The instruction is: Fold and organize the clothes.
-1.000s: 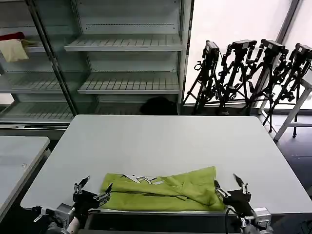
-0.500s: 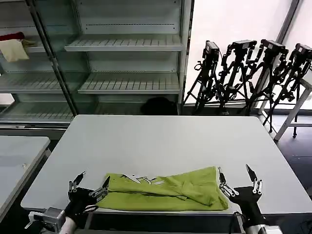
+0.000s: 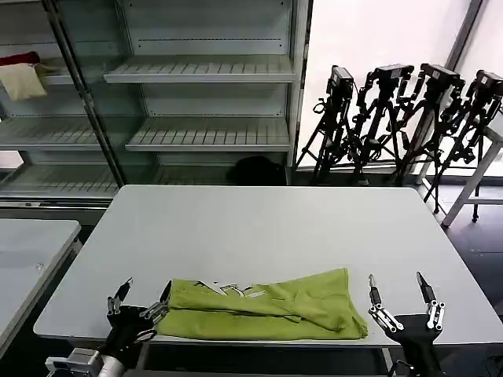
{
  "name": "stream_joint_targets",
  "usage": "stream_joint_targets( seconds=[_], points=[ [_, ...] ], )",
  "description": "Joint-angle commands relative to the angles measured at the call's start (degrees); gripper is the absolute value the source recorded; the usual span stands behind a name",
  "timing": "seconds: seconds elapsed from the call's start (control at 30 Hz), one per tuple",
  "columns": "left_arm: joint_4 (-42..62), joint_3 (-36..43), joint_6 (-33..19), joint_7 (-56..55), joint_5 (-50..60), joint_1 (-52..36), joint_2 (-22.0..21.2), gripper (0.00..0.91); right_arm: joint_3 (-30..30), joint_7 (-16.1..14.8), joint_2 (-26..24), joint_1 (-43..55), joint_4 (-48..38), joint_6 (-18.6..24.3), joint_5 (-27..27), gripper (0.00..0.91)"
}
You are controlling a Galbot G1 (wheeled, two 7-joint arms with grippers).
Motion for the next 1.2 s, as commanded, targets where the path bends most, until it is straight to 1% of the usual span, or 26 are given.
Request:
stream_joint_targets(
  seconds=[0.03,0.2,0.33,0.47,0.67,0.97,1.03,1.2],
  points=[
    [5.4,-1.0,-1.1,-2.0,-3.4,0.7,-1.6,0.907,3.2,-0.1,-0.3,-2.0,-4.7,5.5,2.0,0.907],
    [3.6,4.6,-0.1,-3.5,-1.5,2.9,-4.6,0.907,3.3,-0.3,-0.3,-1.8,-6.5,6.0,2.2,0.907],
    [4.1,7.6,0.7,-4.1,-2.1,2.6,-5.7,0.907,3.5,-0.4,-0.5,-1.4,-7.1,6.0,2.3,0.907],
    [3.1,8.6,1.6,-4.0,-2.9,2.1,-5.8,0.907,3.2,-0.5,-0.4,-1.3,-7.3,6.0,2.2,0.907],
    [2.9,8.9,4.3,-4.1,-6.3,-1.6,-5.7,0.907,2.8,-0.7,-0.1,-1.0,-7.5,5.9,2.1,0.907],
    [4.8,9.6,5.5,-3.3,-9.0,-5.7,-5.7,0.907,2.9,-1.0,0.0,-0.7,-7.5,5.4,2.2,0.907],
    [5.6,9.9,5.4,-3.3,-8.9,-5.9,-5.8,0.907,3.0,-1.1,-0.1,-0.6,-7.5,5.4,2.5,0.907],
    [5.9,10.0,5.1,-3.1,-8.3,-6.1,-6.0,0.907,3.7,-2.1,-0.8,-0.4,-7.8,5.3,5.4,0.907]
  ],
)
